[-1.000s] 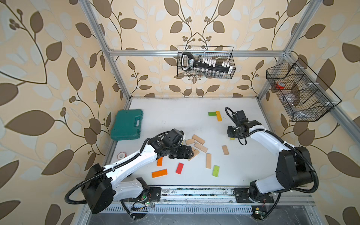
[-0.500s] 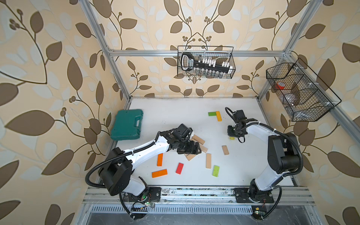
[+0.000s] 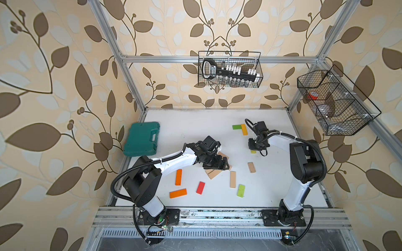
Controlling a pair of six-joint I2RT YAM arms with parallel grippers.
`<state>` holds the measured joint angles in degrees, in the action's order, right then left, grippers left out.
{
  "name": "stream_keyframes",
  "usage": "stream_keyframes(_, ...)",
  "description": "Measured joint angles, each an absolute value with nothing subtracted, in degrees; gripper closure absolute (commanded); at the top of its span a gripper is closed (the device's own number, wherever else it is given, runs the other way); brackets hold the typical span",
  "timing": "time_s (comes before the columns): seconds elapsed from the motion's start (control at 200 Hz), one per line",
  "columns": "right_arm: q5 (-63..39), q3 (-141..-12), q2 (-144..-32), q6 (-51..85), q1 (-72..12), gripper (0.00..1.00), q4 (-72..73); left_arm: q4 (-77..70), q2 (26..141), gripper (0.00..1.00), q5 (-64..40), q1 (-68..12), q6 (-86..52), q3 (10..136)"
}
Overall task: Assemble a giraffe with building blocks
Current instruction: Assemble the building block at the center of the board.
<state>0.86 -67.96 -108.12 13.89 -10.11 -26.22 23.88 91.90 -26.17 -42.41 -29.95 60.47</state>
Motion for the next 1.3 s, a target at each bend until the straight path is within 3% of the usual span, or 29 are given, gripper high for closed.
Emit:
stream_keyframes(0.28,0.89,-72.64,-111.68,13.85,-11.11,0.71,-26.35,24.12,92.23,0.09,-27.0,-41.69,-28.4,60.71)
stream_keyframes(0.38,1.08,-73.69,-112.55,13.26,-11.11,0.63,-26.46,24.12,92.23,0.09,-27.18,-41.15,-28.36,60.73)
stream_keyframes(0.53,1.04,-74.54,-113.03,12.1,-11.09,0.42,-26.72,24.03,92.23,0.09,-27.53,-41.15,-28.34,60.73)
stream_keyframes(0.61,1.02,-74.52,-112.95,11.6,-11.14,0.38,-26.74,23.97,92.23,0.09,-27.73,-41.15,-28.34,60.73)
stream_keyframes(0.72,0.99,-73.28,-111.9,11.73,-11.11,0.4,-26.79,23.88,92.23,0.09,-28.05,-41.15,-28.34,60.73)
stream_keyframes(1.305,1.34,-68.4,-108.51,11.05,-10.33,0.67,-26.28,23.7,92.23,0.09,-28.14,-41.15,-28.36,60.73)
